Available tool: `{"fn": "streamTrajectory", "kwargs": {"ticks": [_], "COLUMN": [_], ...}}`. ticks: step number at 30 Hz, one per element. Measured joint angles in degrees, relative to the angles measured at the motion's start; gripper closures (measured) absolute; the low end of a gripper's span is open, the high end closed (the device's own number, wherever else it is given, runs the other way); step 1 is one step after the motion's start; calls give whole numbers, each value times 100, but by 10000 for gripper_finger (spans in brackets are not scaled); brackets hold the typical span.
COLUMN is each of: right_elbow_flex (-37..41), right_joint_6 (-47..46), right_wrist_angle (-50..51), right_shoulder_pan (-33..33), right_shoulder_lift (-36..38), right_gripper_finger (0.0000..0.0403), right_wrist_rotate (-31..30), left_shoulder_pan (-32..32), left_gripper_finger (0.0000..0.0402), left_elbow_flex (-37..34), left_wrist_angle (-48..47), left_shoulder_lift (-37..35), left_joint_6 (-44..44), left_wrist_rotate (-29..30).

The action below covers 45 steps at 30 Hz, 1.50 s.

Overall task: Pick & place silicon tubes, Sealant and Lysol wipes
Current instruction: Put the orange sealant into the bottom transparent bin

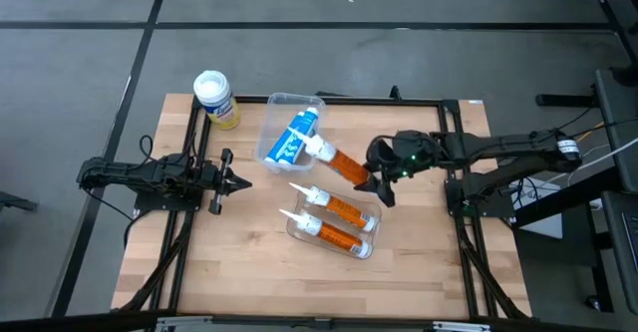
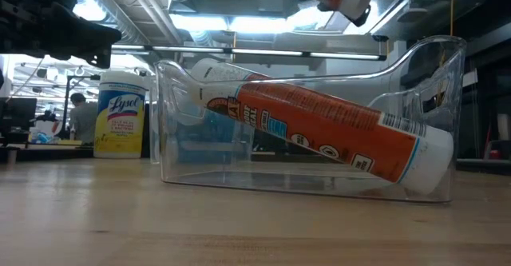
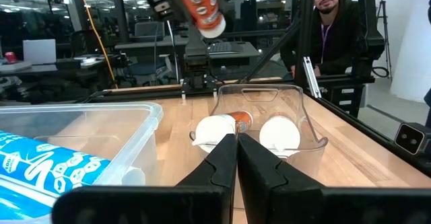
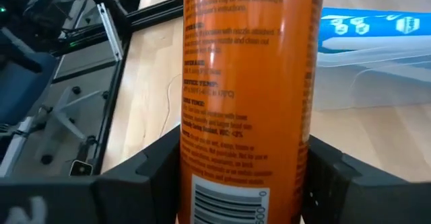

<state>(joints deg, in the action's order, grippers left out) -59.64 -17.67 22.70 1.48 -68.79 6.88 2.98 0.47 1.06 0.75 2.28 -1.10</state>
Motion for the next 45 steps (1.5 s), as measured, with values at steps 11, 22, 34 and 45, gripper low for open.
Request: {"fn": "streamTrajectory", "kwargs": {"ticks": [11, 22, 34, 45], "right_elbow_flex": [0, -2, -4, -4], "right_joint_6": [0, -819, -1228, -1307], "right_wrist_angle": [348, 344, -61, -273], "right_shoulder_pan": [406, 845, 1174, 1200], "right_shoulder_lift": [-2, -544, -1106, -1409], "right_gripper_finger": [184, 184, 184, 184], "right_wrist_rotate": [-1072, -1078, -1071, -856], "left_shoulder_pan": [0, 1, 1, 0], "left_gripper_finger": [392, 395, 391, 392], "left_elbow_flex": [1, 1, 0, 1], "left_wrist_angle": [0, 0, 0, 0], "left_shoulder_lift": [-1, -1, -1, 0], "left_joint_6": [-2, -2, -1, -1], "left_wrist_rotate": [2, 0, 0, 0]}}
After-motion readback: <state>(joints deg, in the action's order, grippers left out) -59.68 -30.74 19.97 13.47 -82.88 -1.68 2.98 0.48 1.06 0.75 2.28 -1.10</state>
